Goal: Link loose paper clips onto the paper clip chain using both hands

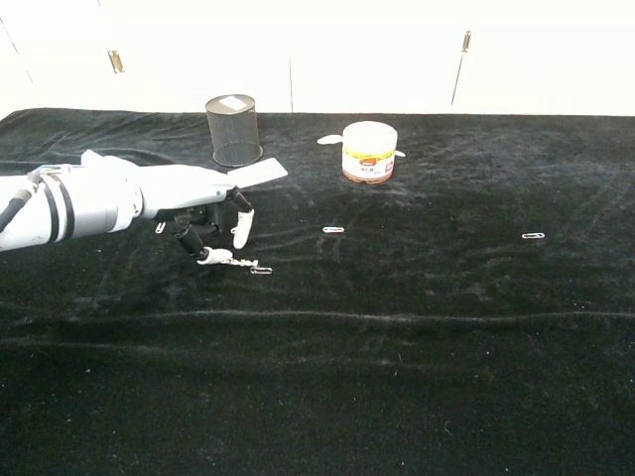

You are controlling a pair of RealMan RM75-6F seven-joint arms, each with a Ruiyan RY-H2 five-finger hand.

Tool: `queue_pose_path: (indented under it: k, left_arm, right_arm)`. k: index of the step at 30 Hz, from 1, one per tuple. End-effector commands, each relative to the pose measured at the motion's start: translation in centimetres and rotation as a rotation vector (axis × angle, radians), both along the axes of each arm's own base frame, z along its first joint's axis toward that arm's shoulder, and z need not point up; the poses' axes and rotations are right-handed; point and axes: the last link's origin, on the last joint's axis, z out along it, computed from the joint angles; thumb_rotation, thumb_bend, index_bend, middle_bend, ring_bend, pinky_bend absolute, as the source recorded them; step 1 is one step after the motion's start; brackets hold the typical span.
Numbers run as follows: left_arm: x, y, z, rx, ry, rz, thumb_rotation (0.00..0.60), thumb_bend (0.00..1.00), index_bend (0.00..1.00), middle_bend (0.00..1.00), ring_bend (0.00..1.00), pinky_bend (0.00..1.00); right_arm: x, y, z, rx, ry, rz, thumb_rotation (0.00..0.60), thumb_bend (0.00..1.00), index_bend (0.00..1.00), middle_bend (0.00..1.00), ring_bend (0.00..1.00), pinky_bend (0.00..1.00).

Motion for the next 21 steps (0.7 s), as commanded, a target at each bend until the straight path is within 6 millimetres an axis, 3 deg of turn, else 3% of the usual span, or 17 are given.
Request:
queue_pose_path:
  k: [1,21]
  left_arm:
    - [-0.2,0.0,-0.1,-0.001,0.004,0.006,0.6,0.43,0.5,0.97,0.98,1.0]
    - [-1.4,-0.4,0.2,0.016,0.029,0.006,0.6,0.43,0.49,0.97,0.98,1.0]
  right_arm:
    - [0.0,-0.1,0.0,0.002,0.001,0.0,0.6,0.36,0.0,0.0,0.0,0.0]
    - [0.1,-0.4,-0.4,0.02,0.009,-0.001,0.6,0.36,0.0,0.0,0.0,0.0]
